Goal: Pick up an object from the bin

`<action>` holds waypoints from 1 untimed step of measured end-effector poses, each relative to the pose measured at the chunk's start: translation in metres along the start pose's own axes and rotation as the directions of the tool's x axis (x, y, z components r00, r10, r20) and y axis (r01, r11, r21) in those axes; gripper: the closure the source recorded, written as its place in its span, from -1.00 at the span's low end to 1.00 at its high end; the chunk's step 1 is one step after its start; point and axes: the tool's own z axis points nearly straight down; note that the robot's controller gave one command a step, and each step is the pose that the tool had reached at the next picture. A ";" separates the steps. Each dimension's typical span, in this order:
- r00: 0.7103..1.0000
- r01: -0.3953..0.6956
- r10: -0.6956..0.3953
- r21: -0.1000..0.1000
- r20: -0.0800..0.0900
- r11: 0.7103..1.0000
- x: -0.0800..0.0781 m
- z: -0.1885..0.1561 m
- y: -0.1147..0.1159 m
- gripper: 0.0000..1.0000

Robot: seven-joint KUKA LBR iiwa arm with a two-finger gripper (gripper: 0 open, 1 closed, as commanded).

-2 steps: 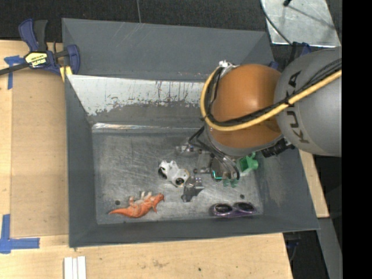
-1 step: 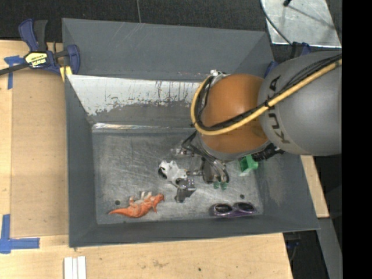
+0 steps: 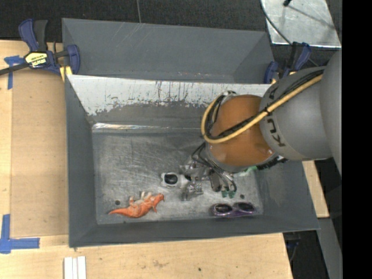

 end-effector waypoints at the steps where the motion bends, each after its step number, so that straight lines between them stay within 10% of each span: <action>1: 1.000 0.000 0.000 0.000 0.000 1.000 0.000 0.000 0.000 1.00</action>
Offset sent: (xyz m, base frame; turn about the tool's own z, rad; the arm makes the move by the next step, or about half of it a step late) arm 0.0146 -0.0247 0.1208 -0.0111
